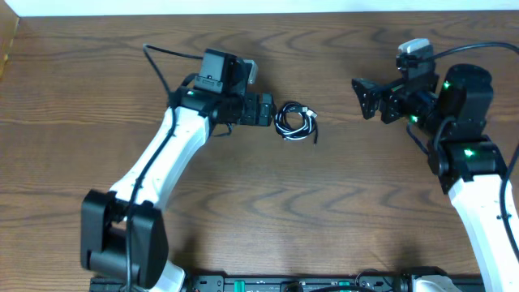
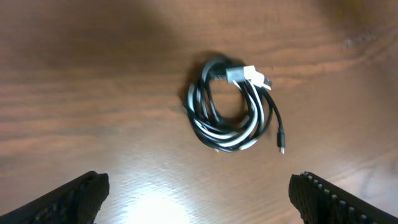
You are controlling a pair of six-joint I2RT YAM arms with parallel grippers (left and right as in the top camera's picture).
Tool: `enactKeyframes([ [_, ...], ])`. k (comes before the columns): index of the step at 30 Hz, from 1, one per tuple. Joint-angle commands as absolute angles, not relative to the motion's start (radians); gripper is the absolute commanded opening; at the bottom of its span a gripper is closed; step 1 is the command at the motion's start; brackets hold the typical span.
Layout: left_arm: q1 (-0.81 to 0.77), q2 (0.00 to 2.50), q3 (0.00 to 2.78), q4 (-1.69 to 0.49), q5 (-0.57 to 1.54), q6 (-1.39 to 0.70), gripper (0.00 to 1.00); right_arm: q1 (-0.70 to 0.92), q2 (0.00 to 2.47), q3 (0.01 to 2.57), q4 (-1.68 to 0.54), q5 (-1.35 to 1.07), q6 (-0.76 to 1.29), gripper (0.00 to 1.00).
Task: Untangle cables
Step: 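Reach the left gripper to the cable bundle and grasp it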
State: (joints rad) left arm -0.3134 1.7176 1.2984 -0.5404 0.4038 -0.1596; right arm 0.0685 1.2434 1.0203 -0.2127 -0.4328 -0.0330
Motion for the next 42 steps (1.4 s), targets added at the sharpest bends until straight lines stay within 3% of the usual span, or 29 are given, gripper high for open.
enactKeyframes([
  [1, -0.325, 1.768, 1.313, -0.528, 0.543, -0.278, 0.98, 0.067, 1.277, 1.042, -0.223, -0.547, 0.025, 0.99],
  [3, -0.327, 1.794, 1.313, -0.486, 0.545, -0.295, 0.97, 0.067, 1.291, 1.041, -0.225, -0.576, 0.076, 0.99],
  [7, -0.327, 1.847, 1.313, -0.470, 0.419, -0.514, 0.80, 0.067, 1.322, 1.041, -0.226, -0.550, 0.180, 0.99],
  [14, -0.374, 1.929, 1.313, -0.461, 0.289, -0.824, 0.72, 0.068, 1.364, 1.040, -0.228, -0.486, 0.311, 0.99],
  [27, -0.478, 2.014, 1.313, -0.398, 0.160, -1.009, 0.61, 0.080, 1.375, 1.040, -0.233, -0.442, 0.310, 0.99],
  [36, -0.510, 2.056, 1.313, -0.353, 0.140, -1.031, 0.33, 0.081, 1.375, 1.039, -0.274, -0.426, 0.310, 0.99],
  [38, -0.527, 2.056, 1.312, -0.355, 0.100, -1.030, 0.20, 0.086, 1.375, 1.038, -0.286, -0.400, 0.310, 0.99],
  [39, -0.537, 2.056, 1.310, -0.357, 0.087, -1.030, 0.19, 0.087, 1.375, 1.037, -0.286, -0.395, 0.310, 0.99],
  [40, -0.552, 2.056, 1.304, -0.357, 0.068, -1.030, 0.08, 0.091, 1.375, 1.035, -0.285, -0.394, 0.310, 0.99],
  [42, -0.569, 2.056, 1.297, -0.357, 0.058, -1.024, 0.07, 0.095, 1.375, 1.035, -0.281, -0.394, 0.310, 0.99],
])
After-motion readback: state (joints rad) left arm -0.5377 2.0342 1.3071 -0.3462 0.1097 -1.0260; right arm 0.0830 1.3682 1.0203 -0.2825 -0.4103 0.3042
